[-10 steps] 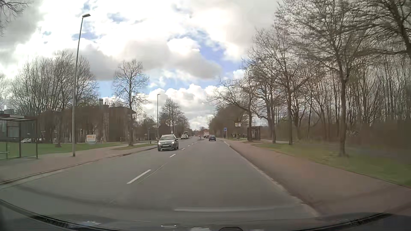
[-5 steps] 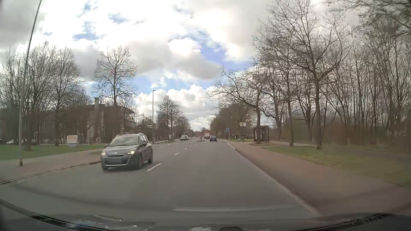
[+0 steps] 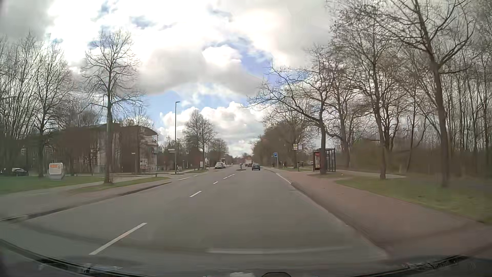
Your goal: Follow the waypoints while adhering to traffic rules and regulations
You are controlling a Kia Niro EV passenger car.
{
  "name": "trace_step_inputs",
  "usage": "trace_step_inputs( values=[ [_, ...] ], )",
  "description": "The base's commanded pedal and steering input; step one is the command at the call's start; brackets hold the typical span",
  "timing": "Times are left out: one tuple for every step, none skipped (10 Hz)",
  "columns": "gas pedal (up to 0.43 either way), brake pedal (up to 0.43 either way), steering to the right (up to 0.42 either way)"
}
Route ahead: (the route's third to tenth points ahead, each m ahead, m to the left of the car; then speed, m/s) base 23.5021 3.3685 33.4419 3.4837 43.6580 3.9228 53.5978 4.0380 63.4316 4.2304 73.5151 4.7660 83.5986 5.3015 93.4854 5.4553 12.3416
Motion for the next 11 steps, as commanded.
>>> trace_step_inputs(
  values=[
    [0.209, 0.000, -0.003],
    [0.209, 0.000, -0.003],
    [0.209, 0.000, -0.003],
    [0.209, 0.000, -0.003],
    [0.209, 0.000, -0.003],
    [0.209, 0.000, -0.003],
    [0.209, 0.000, -0.002],
    [0.209, 0.000, -0.002],
    [0.209, 0.000, -0.001],
    [0.197, 0.000, -0.001],
    [0.197, 0.000, -0.001]
  ],
)
